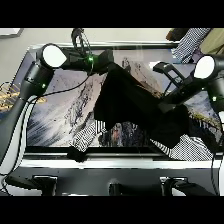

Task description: Fold the clothes and pants, and hang the long-sleeved shirts on hangers.

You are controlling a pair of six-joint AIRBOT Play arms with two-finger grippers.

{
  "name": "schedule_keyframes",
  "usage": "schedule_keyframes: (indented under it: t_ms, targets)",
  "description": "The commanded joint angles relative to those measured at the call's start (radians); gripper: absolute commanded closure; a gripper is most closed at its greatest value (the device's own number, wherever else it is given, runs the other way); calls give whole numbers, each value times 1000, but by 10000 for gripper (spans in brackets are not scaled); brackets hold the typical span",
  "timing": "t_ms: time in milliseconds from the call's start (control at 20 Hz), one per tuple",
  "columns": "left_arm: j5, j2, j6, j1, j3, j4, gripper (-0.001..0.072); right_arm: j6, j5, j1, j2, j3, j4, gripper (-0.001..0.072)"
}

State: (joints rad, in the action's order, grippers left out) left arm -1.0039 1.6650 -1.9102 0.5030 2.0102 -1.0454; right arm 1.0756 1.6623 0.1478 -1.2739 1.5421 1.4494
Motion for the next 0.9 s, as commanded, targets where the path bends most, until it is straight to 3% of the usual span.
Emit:
schedule_keyframes:
  t_ms: [0, 450, 750, 800, 850]
  targets:
    - [-47, 1, 0, 39, 3, 26, 682, -1, -114, 1, -18, 1, -94, 684]
    - [-70, -13, 11, 134, 3, 93, 682, -8, -172, 1, -53, 1, -241, 684]
    - [-149, -40, 147, 77, 3, 92, 666, -71, -129, 1, -50, 1, -290, 684]
    - [-169, -41, 168, 53, 3, 92, 570, -76, -122, 1, -49, 1, -290, 684]
    - [-188, -41, 202, 26, 3, 92, 368, -89, -121, 1, -47, 1, -291, 684]
